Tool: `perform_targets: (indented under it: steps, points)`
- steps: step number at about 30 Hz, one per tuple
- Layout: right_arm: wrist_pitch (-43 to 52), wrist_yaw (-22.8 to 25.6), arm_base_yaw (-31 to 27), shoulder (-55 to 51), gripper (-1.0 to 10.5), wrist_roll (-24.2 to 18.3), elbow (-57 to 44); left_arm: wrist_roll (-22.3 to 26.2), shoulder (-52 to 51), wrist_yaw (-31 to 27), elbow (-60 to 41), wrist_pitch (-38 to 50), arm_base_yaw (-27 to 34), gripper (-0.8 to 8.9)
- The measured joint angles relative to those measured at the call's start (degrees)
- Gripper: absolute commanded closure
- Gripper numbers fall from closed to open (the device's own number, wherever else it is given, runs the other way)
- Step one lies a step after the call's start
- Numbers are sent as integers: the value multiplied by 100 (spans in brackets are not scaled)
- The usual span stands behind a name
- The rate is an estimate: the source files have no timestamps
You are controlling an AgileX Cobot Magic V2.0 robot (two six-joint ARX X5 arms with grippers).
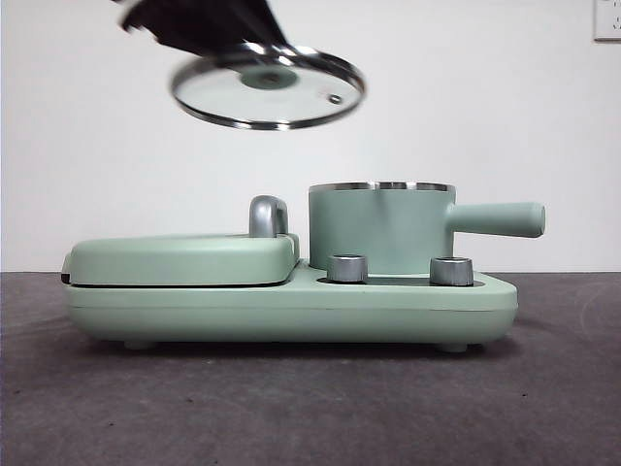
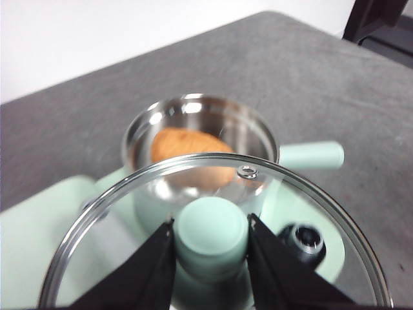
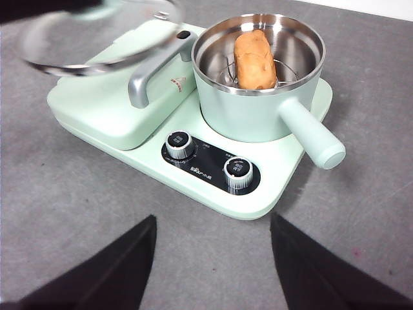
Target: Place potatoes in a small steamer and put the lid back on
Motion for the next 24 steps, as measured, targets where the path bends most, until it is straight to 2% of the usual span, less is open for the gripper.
perform_targets:
  steps: [6,16,24]
  points:
    - [-330,149,0,-68,675,105,0,125,949,0,245,839,-72,800]
    - [-695,251,0,-68,675,127,0,492,2409,-2,1788,953,-103,800]
    - [-728,280,0,-68,675,94,0,691,3119,2,2474,964,-103,800]
